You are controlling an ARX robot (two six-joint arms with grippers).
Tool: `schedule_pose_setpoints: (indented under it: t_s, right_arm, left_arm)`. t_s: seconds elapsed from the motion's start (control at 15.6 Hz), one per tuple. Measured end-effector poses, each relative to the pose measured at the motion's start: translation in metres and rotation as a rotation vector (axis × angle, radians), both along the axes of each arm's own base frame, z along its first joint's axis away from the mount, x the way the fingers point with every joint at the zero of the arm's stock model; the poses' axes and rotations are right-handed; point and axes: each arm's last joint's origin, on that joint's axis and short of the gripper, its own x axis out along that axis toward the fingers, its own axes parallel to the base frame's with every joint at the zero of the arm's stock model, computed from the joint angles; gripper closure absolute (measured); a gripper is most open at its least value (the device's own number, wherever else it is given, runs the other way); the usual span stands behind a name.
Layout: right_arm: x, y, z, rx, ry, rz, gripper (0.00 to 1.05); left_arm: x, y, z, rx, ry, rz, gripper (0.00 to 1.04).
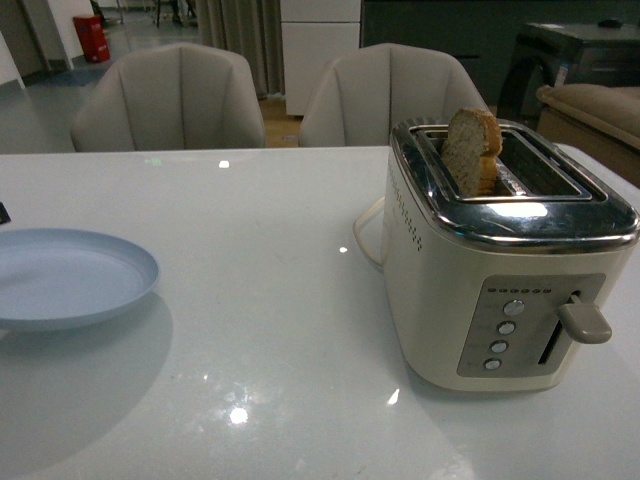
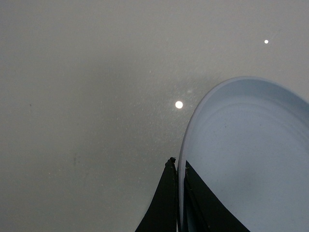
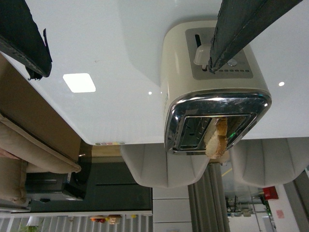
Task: Left arm holds plate, right arm toasts bread
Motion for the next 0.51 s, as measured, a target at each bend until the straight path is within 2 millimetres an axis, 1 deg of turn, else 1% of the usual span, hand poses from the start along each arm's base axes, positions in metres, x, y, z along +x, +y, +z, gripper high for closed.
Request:
schedule_pose_setpoints:
  t_s: [0.06, 0.19, 0.32, 0.51]
  right_arm:
    - [0.000, 0.000, 0.000, 0.000, 0.000, 0.000, 0.06]
    - [0.000, 0.000, 0.000, 0.000, 0.000, 0.000, 0.06]
    - [0.000, 0.000, 0.000, 0.000, 0.000, 0.000, 0.06]
    - [0.000, 0.000, 0.000, 0.000, 0.000, 0.000, 0.06]
  left_arm:
    - [0.006, 0.002, -0.011, -0.011, 0.016, 0.014, 1.02]
    - [0.017, -0.001, -0.027, -0.048, 0.032, 0.015, 1.02]
    - [0.027, -0.002, -0.037, -0.097, 0.025, 0.029, 1.02]
    - [0.031, -0.001, -0.049, -0.145, 0.010, 0.040, 1.02]
